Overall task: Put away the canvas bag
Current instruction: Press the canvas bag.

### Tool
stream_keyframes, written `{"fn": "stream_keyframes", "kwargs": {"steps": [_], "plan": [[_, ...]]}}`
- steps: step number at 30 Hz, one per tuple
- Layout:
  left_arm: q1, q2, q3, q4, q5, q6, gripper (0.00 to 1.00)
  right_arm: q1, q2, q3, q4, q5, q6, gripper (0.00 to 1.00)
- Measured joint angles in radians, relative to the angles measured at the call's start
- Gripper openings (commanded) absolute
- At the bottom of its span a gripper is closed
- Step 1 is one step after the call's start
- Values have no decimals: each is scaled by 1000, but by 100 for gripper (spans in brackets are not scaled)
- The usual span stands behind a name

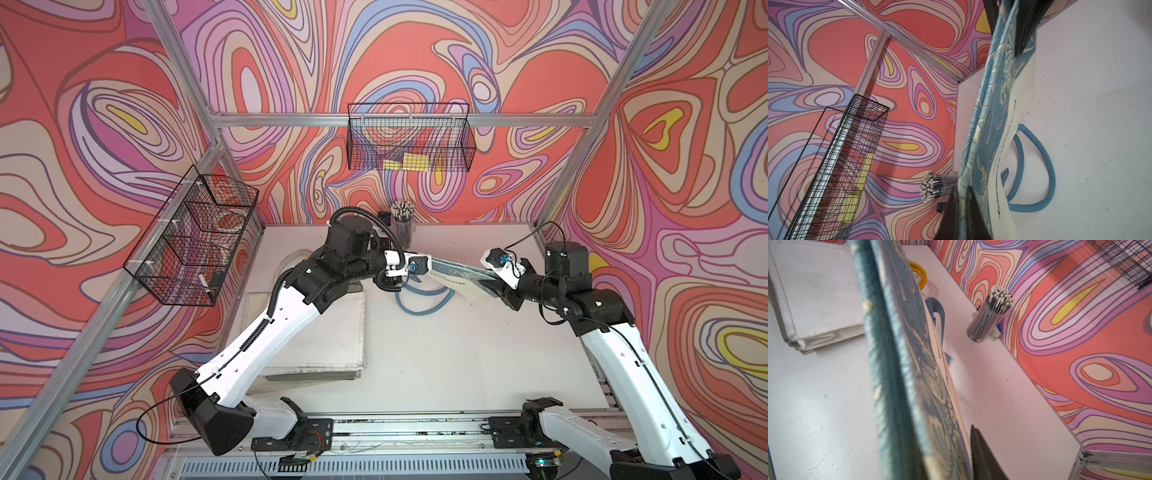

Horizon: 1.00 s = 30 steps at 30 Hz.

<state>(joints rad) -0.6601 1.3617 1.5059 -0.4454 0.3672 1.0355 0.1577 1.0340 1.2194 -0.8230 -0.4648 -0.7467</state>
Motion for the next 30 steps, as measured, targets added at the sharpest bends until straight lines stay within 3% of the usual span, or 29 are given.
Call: {"fn": "stream_keyframes", "kwargs": {"steps": [4,7,9,12,15,18,24,26,30], "plan": [[1,0,-3,4,6,-16,0,0,0,7,-5,-14,-10,0],[-5,0,-2,4,2,-20,30,0,3,27,-21,-6,-17,0],[-29,1,11,-2,-27,-19,45,-2,9,57,-42,5,-27,0],[-109,16,62,-13,-90,-11,56,-2,24,111,-77,8,-43,0],[-200,57,128,-14,-144,-11,59,-2,39,154,-96,7,-51,0],[-267,117,180,-13,-192,-19,60,-2,50,175,-111,7,-54,0],[-315,250,254,-19,-287,-71,58,-2,70,177,-138,26,-57,0],[-316,280,277,-25,-312,-92,50,-2,71,177,-142,39,-57,0],[-316,296,297,-33,-360,-117,23,-2,70,177,-143,46,-54,0]]}}
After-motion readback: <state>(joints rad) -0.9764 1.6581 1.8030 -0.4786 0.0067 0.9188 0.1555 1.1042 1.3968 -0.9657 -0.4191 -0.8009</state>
